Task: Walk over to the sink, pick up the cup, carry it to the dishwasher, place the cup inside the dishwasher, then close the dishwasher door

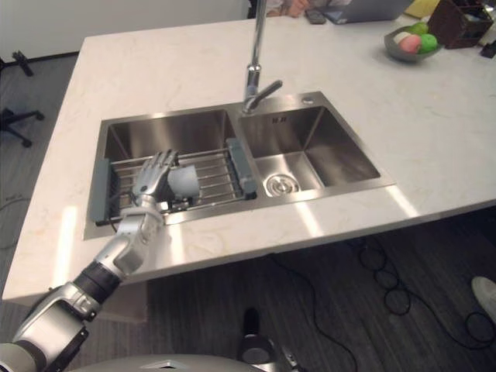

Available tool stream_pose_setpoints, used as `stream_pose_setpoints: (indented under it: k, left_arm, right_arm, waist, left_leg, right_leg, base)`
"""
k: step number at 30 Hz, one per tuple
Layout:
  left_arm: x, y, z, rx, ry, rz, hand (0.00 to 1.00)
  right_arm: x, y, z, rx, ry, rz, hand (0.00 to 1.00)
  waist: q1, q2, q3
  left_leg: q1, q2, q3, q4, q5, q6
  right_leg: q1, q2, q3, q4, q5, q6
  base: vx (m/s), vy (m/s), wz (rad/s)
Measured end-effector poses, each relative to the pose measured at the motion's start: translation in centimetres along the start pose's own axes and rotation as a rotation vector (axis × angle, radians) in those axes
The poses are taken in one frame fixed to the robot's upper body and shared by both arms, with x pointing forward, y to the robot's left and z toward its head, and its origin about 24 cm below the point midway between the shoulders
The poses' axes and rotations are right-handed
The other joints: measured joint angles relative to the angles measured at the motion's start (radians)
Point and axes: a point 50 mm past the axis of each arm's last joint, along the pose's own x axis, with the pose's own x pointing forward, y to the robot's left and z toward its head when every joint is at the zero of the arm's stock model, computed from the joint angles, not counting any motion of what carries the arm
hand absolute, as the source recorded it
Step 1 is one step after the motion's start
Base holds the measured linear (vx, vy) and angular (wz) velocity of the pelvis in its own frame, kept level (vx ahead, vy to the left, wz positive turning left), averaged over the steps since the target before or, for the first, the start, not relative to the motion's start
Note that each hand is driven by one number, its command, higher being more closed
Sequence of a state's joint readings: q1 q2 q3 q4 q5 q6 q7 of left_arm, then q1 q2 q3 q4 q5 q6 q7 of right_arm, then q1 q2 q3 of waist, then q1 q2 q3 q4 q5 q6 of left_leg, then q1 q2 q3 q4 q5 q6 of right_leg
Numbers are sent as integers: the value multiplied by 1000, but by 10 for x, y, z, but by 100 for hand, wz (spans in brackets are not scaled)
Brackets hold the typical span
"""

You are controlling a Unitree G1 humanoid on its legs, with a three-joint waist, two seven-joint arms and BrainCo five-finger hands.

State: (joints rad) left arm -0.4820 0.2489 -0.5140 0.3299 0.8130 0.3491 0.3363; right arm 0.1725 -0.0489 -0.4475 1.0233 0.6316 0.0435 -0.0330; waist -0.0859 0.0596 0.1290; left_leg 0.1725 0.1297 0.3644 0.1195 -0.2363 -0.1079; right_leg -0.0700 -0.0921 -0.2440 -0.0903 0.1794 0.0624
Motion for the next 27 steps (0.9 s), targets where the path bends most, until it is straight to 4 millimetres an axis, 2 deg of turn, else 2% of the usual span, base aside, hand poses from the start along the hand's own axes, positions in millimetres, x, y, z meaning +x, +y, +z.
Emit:
stream_pose_setpoints:
  k: [6, 20, 27]
  left_arm:
    - [6, -1, 1, 72, -11, -68, 0]
    - [17, -13, 6, 133, -21, -384, 0]
    - [21, -11, 12, 209, -23, -442, 0]
  right_arm:
    - [-1, 1, 3, -12, -15, 6, 0]
    - [0, 4, 6, -68, -13, -8, 0]
    - [1, 8, 8, -68, -13, 5, 0]
  waist:
    - [0, 7, 4]
    - [-8, 12, 21]
    - [-8, 9, 41]
  left_leg:
    - [6, 6, 17, 3, -4, -7]
    - [0, 1, 16, 17, -4, -7]
    - [-2, -6, 15, 19, -4, -7]
  right_leg:
    - [-2, 9, 14, 0, -1, 0]
    - [-3, 2, 19, 0, -7, -4]
    - [-2, -6, 17, 0, -7, -3]
  base:
    - [-10, -12, -7]
    - [-11, -4, 0]
    - [0, 0, 0]
